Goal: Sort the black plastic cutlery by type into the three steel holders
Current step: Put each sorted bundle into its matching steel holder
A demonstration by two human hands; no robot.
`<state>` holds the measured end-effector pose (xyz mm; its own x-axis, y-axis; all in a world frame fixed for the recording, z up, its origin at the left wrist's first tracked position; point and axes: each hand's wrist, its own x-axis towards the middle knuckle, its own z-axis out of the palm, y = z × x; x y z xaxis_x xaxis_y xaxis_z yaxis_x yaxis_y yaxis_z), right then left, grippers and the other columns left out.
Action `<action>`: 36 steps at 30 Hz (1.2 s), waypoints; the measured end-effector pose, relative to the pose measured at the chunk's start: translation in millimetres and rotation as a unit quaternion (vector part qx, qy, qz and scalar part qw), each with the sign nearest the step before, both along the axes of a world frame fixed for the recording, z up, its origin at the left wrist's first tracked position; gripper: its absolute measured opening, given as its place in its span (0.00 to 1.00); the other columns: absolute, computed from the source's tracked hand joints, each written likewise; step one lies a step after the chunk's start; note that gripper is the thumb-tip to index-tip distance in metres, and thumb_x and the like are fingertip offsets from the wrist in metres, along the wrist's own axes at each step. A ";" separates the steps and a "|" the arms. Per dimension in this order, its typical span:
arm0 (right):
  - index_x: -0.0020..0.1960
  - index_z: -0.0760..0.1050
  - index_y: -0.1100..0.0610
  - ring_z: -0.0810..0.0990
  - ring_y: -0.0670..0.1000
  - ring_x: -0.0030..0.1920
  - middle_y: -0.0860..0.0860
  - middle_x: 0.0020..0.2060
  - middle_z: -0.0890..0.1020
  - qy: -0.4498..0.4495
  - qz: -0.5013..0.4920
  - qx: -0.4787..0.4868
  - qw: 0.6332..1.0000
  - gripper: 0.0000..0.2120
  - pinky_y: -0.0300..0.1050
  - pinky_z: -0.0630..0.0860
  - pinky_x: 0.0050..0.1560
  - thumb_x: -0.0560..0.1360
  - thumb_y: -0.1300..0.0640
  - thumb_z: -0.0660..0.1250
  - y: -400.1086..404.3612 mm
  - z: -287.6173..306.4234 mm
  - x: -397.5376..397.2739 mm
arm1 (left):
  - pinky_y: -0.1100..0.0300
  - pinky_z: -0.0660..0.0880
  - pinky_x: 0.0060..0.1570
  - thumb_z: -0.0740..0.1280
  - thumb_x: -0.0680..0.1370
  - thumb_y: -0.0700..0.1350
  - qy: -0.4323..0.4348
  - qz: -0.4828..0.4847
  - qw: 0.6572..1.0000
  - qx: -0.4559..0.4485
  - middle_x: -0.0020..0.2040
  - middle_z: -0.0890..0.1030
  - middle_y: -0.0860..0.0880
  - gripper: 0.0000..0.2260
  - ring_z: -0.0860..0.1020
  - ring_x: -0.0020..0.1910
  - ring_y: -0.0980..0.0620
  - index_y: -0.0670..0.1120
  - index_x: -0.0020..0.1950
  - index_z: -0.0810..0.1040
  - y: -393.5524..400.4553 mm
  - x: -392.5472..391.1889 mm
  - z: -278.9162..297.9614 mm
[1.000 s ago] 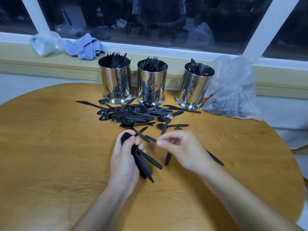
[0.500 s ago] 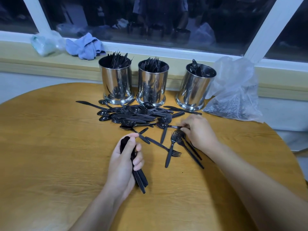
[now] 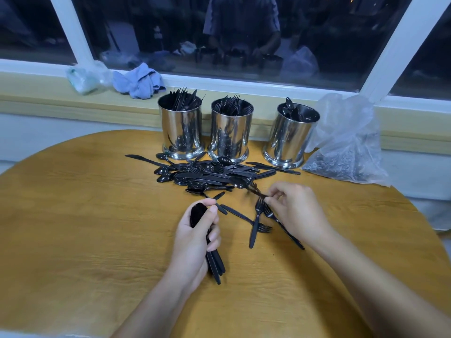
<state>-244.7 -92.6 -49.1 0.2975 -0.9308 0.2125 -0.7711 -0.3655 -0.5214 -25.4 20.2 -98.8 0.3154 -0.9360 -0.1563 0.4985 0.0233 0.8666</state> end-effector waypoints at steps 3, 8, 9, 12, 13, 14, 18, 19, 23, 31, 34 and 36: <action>0.44 0.85 0.48 0.78 0.41 0.34 0.46 0.39 0.86 -0.141 -0.002 0.157 0.978 0.05 0.42 0.76 0.42 0.79 0.53 0.78 20.0 0.2 11.2 | 0.61 0.64 0.29 0.76 0.83 0.45 0.006 0.016 1.000 0.007 0.43 0.75 0.49 0.12 0.70 0.36 0.53 0.46 0.66 0.82 -0.1 -1.7 4.5; 0.47 0.89 0.50 0.82 0.45 0.40 0.51 0.43 0.88 -0.244 0.038 0.283 0.927 0.02 0.45 0.77 0.48 0.78 0.54 0.79 63.0 8.9 32.0 | 0.61 0.65 0.31 0.78 0.81 0.47 -0.004 0.048 0.999 -0.008 0.44 0.77 0.51 0.16 0.73 0.40 0.54 0.45 0.67 0.81 0.2 -4.4 16.1; 0.48 0.89 0.50 0.82 0.47 0.41 0.52 0.44 0.89 -0.249 0.056 0.300 0.919 0.01 0.46 0.78 0.49 0.78 0.54 0.79 69.8 9.3 36.8 | 0.60 0.65 0.31 0.78 0.80 0.49 -0.008 0.052 0.999 -0.010 0.46 0.77 0.50 0.16 0.73 0.41 0.54 0.46 0.66 0.81 1.0 -3.8 17.6; 0.48 0.89 0.51 0.81 0.48 0.41 0.54 0.43 0.89 -0.242 0.104 0.324 0.909 0.01 0.47 0.77 0.47 0.79 0.55 0.79 81.7 5.0 50.9 | 0.56 0.67 0.35 0.73 0.85 0.48 0.020 0.063 0.998 0.001 0.48 0.80 0.48 0.11 0.76 0.41 0.53 0.47 0.66 0.83 1.9 1.7 18.9; 0.48 0.89 0.51 0.81 0.48 0.41 0.53 0.43 0.89 -0.238 0.115 0.320 0.910 0.02 0.46 0.78 0.47 0.80 0.55 0.78 81.8 3.3 54.1 | 0.55 0.68 0.36 0.71 0.87 0.48 0.034 0.062 0.998 0.002 0.47 0.80 0.48 0.09 0.76 0.41 0.52 0.47 0.66 0.83 2.3 4.3 18.5; 0.48 0.89 0.51 0.81 0.48 0.41 0.52 0.43 0.89 -0.237 0.119 0.312 0.912 0.03 0.45 0.79 0.46 0.80 0.54 0.77 79.8 3.0 57.1 | 0.54 0.68 0.37 0.69 0.88 0.47 0.043 0.061 0.997 0.003 0.45 0.79 0.48 0.08 0.77 0.41 0.52 0.47 0.65 0.83 2.4 7.3 17.7; 0.47 0.88 0.47 0.79 0.44 0.37 0.46 0.39 0.86 -0.171 0.083 0.172 0.967 0.05 0.44 0.80 0.42 0.81 0.51 0.76 49.1 -2.8 64.5 | 0.53 0.76 0.46 0.68 0.88 0.48 0.088 0.057 0.994 -0.010 0.41 0.75 0.48 0.09 0.75 0.40 0.50 0.47 0.66 0.83 6.1 24.3 12.8; 0.48 0.87 0.46 0.78 0.45 0.36 0.46 0.38 0.85 -0.146 0.066 0.131 0.978 0.03 0.45 0.80 0.41 0.81 0.51 0.76 37.4 -6.8 66.8 | 0.51 0.79 0.48 0.68 0.88 0.48 0.100 0.052 0.994 -0.011 0.41 0.74 0.48 0.10 0.73 0.39 0.50 0.46 0.67 0.83 6.7 29.2 11.0; 0.63 0.86 0.47 0.80 0.44 0.48 0.40 0.51 0.81 -0.043 0.077 0.027 0.996 0.10 0.47 0.81 0.55 0.82 0.55 0.75 0.1 -22.8 83.5 | 0.59 0.75 0.34 0.70 0.87 0.47 0.116 0.042 0.992 -0.011 0.42 0.73 0.49 0.14 0.67 0.34 0.53 0.47 0.72 0.81 9.1 49.6 3.9; 0.76 0.77 0.49 0.73 0.52 0.68 0.45 0.69 0.79 0.079 0.106 -0.046 0.990 0.20 0.55 0.70 0.75 0.85 0.55 0.70 -22.8 -44.0 117.7 | 0.65 0.62 0.27 0.74 0.84 0.50 0.150 0.015 0.989 0.011 0.45 0.75 0.49 0.20 0.64 0.34 0.55 0.45 0.74 0.81 5.6 60.1 0.3; 0.76 0.77 0.49 0.74 0.53 0.67 0.46 0.66 0.78 0.113 0.088 -0.061 0.988 0.19 0.55 0.68 0.75 0.85 0.54 0.69 -24.4 -48.5 119.1 | 0.65 0.63 0.27 0.73 0.84 0.49 0.150 0.011 0.989 0.015 0.45 0.74 0.49 0.19 0.64 0.34 0.55 0.43 0.74 0.81 5.7 61.0 -0.8; 0.74 0.79 0.49 0.76 0.54 0.64 0.47 0.62 0.80 0.125 0.076 -0.072 0.987 0.17 0.54 0.69 0.73 0.85 0.54 0.69 -24.1 -48.1 117.4 | 0.65 0.63 0.27 0.73 0.85 0.48 0.148 0.008 0.989 0.015 0.45 0.74 0.49 0.19 0.64 0.34 0.55 0.43 0.74 0.81 4.6 60.7 -1.1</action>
